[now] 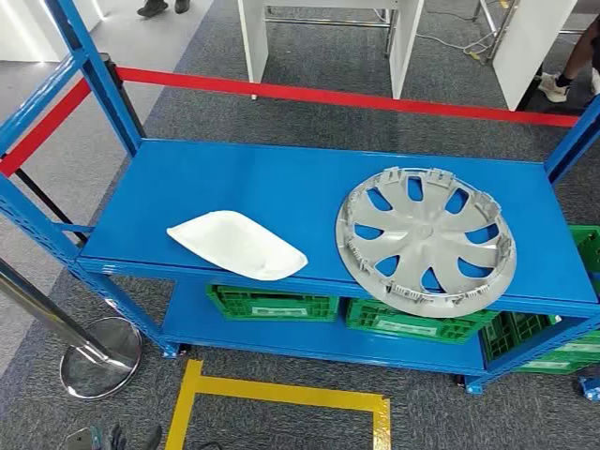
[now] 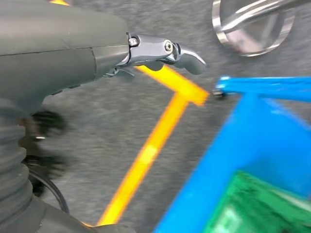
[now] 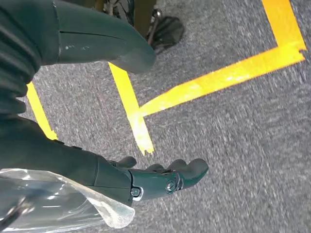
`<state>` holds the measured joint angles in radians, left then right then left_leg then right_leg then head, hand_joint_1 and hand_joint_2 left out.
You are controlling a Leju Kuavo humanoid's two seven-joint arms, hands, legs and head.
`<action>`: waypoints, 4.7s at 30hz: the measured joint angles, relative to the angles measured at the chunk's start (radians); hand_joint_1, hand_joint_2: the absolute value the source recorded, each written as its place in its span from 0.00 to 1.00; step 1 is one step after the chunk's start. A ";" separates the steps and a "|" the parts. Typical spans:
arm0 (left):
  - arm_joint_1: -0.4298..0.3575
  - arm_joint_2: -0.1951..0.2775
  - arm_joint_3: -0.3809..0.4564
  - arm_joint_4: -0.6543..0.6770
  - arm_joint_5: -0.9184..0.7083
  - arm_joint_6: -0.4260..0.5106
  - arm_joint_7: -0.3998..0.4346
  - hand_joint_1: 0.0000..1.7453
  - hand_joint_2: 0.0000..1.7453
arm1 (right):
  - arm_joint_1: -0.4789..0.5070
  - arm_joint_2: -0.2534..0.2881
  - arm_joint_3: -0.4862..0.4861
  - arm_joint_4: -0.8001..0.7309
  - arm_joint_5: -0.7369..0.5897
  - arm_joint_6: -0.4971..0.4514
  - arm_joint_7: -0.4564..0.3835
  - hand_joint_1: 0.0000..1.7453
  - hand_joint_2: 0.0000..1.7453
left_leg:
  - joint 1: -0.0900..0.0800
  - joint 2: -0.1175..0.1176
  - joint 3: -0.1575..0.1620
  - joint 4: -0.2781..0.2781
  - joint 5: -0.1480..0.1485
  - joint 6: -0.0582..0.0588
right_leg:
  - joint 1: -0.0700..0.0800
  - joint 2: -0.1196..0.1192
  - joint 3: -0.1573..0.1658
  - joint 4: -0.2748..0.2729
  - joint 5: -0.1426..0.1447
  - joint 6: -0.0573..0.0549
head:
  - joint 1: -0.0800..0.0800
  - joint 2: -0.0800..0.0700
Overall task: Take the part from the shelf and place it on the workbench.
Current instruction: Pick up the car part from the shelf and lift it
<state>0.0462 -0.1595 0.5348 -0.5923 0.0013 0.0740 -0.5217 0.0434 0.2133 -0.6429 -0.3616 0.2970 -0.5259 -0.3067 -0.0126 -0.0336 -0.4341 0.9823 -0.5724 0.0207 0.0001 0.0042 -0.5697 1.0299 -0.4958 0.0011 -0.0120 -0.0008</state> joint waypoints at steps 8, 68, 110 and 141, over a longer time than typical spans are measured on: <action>0.032 -0.047 0.003 -0.223 -0.004 0.027 -0.050 0.00 1.00 | -0.014 0.028 -0.103 0.000 0.076 -0.041 -0.030 0.00 1.00 | 0.000 0.000 0.000 0.000 0.000 0.000 | 0.000 0.000 0.000 0.000 0.000 0.000 | 0.000 0.000; -0.107 0.084 -0.847 -0.804 -0.864 0.207 0.174 0.00 1.00 | -0.077 0.071 -0.411 0.054 0.512 -0.150 -0.093 0.00 1.00 | 0.000 0.003 0.000 0.000 0.000 0.000 | 0.000 0.004 -0.001 0.000 0.000 0.000 | 0.000 0.000; -0.558 0.125 -1.124 -0.261 -1.572 0.354 0.906 0.00 1.00 | -0.090 0.046 -0.420 0.080 0.629 -0.096 -0.043 0.00 1.00 | 0.000 0.005 0.002 0.001 0.000 0.000 | 0.000 0.006 -0.001 0.000 0.000 0.000 | 0.000 0.000; -0.630 0.159 -1.216 -0.126 -1.572 0.323 0.920 1.00 1.00 | -0.093 0.042 -0.429 0.082 0.636 -0.085 -0.043 0.00 1.00 | 0.000 0.005 0.003 0.001 0.000 0.000 | 0.000 0.006 0.000 0.000 0.000 0.000 | 0.000 0.000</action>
<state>-0.5838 -0.0008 -0.6810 -0.7182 -1.5709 0.3968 0.3978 -0.0500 0.2548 -1.0723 -0.2792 0.9326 -0.6105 -0.3493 -0.0128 -0.0290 -0.4313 0.9830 -0.5724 0.0204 0.0000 0.0098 -0.5700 1.0303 -0.4955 0.0013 -0.0119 -0.0008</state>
